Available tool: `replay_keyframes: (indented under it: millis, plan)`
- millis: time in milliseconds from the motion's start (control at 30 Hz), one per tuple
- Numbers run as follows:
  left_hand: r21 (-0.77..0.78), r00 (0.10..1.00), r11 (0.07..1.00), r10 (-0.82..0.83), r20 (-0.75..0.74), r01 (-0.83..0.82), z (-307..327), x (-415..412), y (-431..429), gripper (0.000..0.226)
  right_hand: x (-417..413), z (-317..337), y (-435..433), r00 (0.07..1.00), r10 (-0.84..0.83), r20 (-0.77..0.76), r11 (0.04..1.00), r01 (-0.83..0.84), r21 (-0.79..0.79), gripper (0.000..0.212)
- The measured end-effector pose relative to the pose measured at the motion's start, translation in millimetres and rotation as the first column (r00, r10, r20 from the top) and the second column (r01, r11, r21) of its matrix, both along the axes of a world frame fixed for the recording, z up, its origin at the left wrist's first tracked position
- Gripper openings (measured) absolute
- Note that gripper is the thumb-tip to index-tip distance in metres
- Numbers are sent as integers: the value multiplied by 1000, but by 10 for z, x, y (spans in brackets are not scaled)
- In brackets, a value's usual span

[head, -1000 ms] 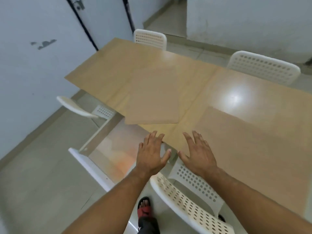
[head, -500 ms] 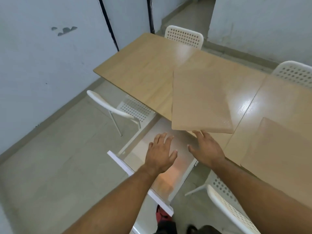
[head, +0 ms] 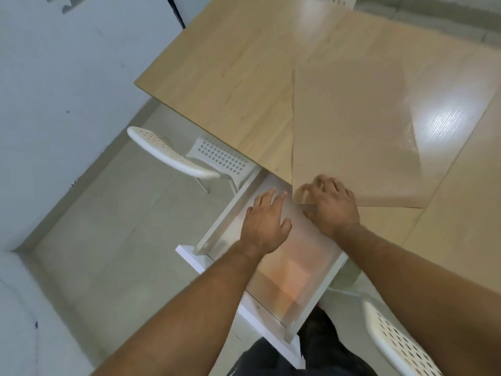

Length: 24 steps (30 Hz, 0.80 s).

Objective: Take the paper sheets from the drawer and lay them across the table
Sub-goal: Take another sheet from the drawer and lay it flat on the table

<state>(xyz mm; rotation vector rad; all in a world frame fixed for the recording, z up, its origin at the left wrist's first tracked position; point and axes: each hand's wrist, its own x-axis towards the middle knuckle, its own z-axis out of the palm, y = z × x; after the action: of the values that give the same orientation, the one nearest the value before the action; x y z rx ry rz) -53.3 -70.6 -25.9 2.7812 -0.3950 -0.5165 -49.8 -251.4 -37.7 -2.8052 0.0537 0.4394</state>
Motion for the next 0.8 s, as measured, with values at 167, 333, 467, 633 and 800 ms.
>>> replay_keyframes:
  millis: [167, 333, 467, 633, 800]
  plan:
    - [-9, 1000, 1000, -21, 22, 21, -125, 196, -81, 61, 3, -80, -65, 996, -49, 74, 997, 45, 56, 32]
    - [-21, 996, 996, -84, 37, 85, -123, 405, -141, 59, 67, -49, -79, 997, -33, 73, 999, 32, 12, 36]
    - [-9, 985, 986, -167, 30, 167, -141, 530, -187, 58, 127, -68, -110, 994, -72, 83, 995, 65, 78, 24]
    - [35, 961, 961, -276, 20, 275, -182, 676, -220, 63, 121, -105, -161, 998, -28, 49, 998, 26, 53, 40]
    - [54, 949, 947, -315, -33, 316, -166, 750, -224, 62, 135, -111, -130, 994, -77, 80, 996, 72, 58, 39]
